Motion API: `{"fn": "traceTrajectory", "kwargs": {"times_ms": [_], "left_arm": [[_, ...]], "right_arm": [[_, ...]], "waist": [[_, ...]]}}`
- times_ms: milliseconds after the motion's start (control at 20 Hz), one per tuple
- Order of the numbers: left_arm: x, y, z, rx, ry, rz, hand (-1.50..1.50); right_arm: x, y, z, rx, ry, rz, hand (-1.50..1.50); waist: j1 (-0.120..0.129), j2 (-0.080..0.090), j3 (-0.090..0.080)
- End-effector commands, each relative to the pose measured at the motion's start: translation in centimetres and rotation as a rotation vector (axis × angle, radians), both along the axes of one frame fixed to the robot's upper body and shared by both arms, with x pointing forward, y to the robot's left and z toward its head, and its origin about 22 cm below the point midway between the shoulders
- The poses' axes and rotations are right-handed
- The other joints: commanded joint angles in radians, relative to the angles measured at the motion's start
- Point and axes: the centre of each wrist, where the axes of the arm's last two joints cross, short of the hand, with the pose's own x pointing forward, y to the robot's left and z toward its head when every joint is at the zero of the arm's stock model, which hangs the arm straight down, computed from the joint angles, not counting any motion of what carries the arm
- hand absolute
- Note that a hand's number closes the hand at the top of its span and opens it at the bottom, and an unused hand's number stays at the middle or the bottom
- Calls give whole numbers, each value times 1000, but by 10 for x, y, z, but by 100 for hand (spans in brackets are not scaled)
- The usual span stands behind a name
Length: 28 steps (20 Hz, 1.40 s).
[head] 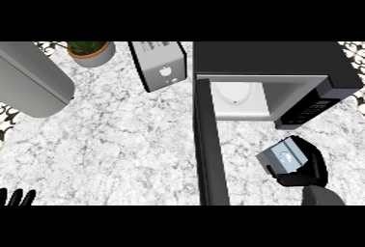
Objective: Pick up the milk, place it into the microwave and close the microwave
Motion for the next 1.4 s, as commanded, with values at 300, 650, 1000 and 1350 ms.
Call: {"fn": "traceTrajectory", "kwargs": {"times_ms": [300,650,1000,1350], "left_arm": [[-6,4,-10,9,3,15,-150],[-11,8,7,-21,12,-19,-150],[-25,23,-3,-29,33,2,-150],[-29,54,-9,-11,-5,19,-150]], "right_arm": [[-8,34,41,-17,-75,197,150],[-66,51,78,-24,-49,192,150],[-55,99,131,18,-25,118,150],[-27,124,153,-23,-83,92,150]], "waist": [[-10,-4,-2],[-13,-2,-1],[-2,-1,-1],[3,0,-1]]}}
